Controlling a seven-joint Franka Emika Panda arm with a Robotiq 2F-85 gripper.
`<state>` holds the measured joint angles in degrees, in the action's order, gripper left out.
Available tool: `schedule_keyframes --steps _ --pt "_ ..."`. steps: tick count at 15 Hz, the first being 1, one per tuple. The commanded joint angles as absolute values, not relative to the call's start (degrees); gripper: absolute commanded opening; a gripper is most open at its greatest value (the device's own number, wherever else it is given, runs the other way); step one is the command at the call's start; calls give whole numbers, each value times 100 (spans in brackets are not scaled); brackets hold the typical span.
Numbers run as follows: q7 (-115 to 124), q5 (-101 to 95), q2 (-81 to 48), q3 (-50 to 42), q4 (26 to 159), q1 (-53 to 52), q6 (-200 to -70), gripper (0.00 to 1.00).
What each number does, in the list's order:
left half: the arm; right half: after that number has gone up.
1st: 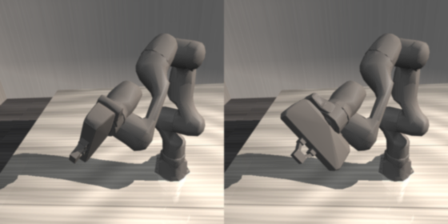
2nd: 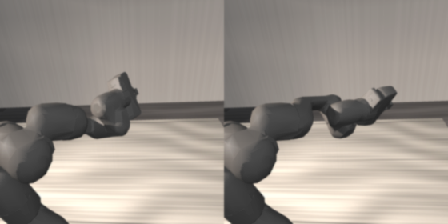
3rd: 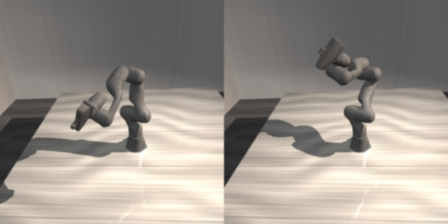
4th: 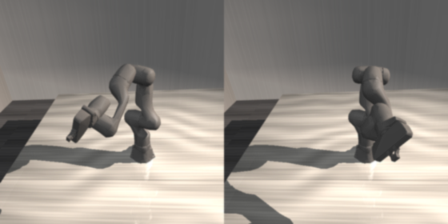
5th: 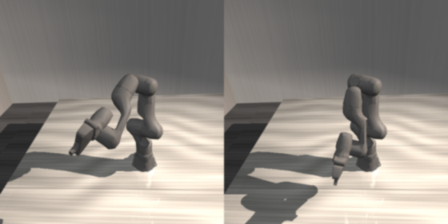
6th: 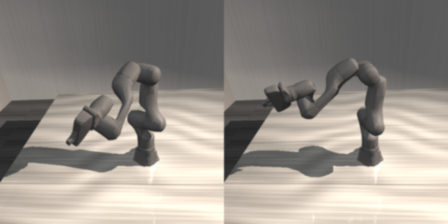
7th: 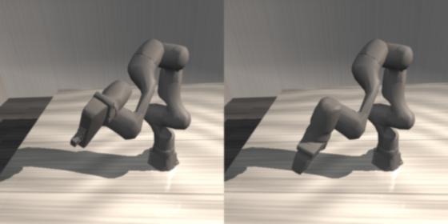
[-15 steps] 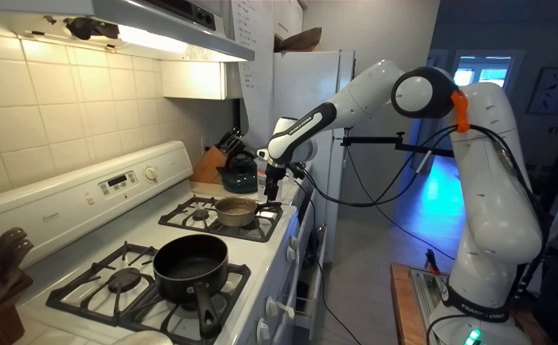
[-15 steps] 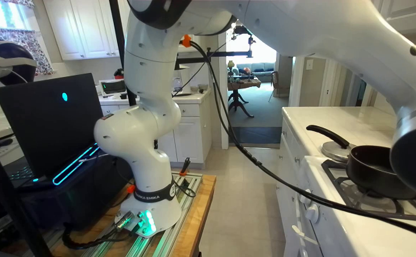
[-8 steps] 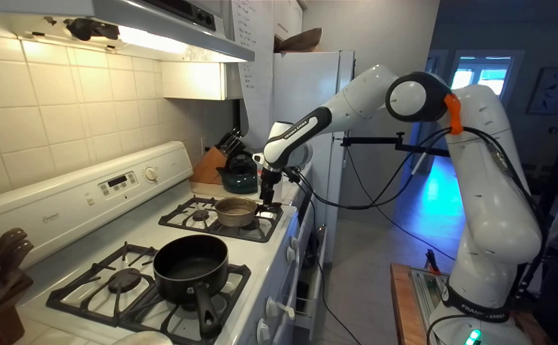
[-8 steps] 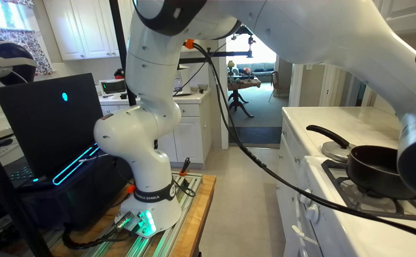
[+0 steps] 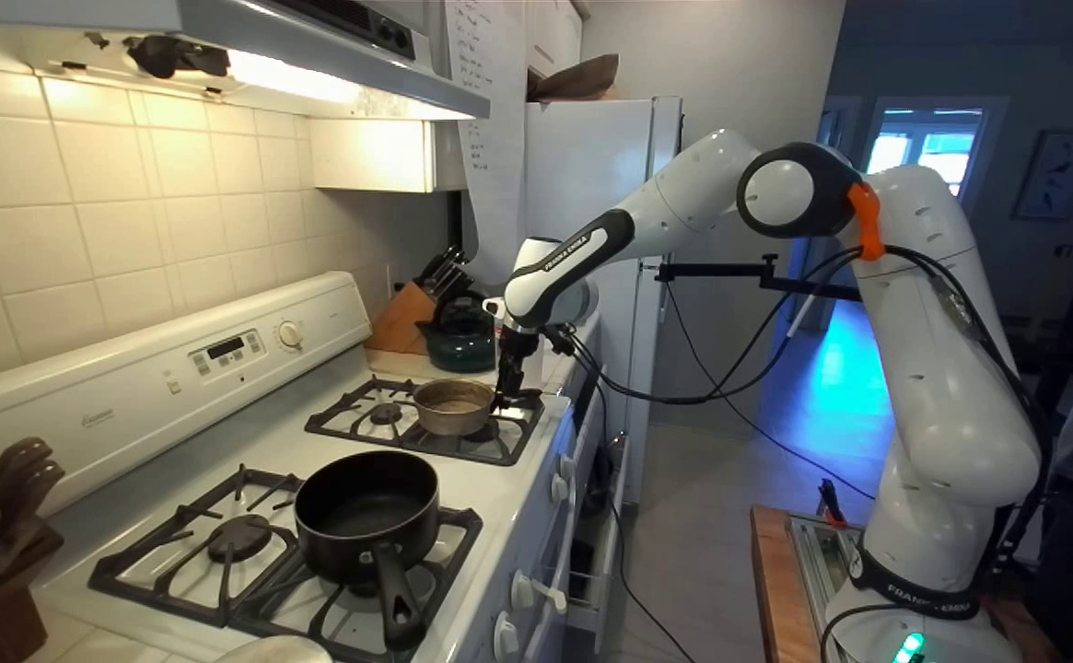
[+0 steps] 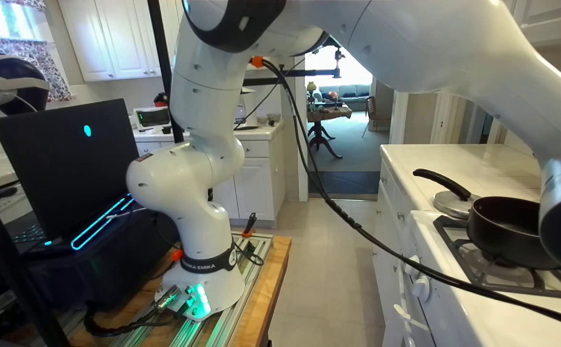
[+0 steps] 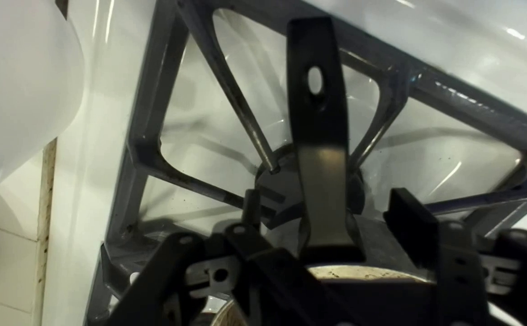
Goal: Pour the liquid in the silver saucepan into the black saucepan.
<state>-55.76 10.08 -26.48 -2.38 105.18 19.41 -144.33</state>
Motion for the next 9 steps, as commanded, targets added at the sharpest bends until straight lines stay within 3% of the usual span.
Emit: schedule_keyframes --steps 1,4,8,9 --pt "-5727 1038 -2798 -121 10332 2067 -14500 64" --pt "-5730 1034 -2813 -119 10301 2071 -14503 64" --pt "-5734 1031 -2822 -119 10287 2076 -14487 41" --pt "-5737 1032 -2824 -117 10286 2079 -14485 43"
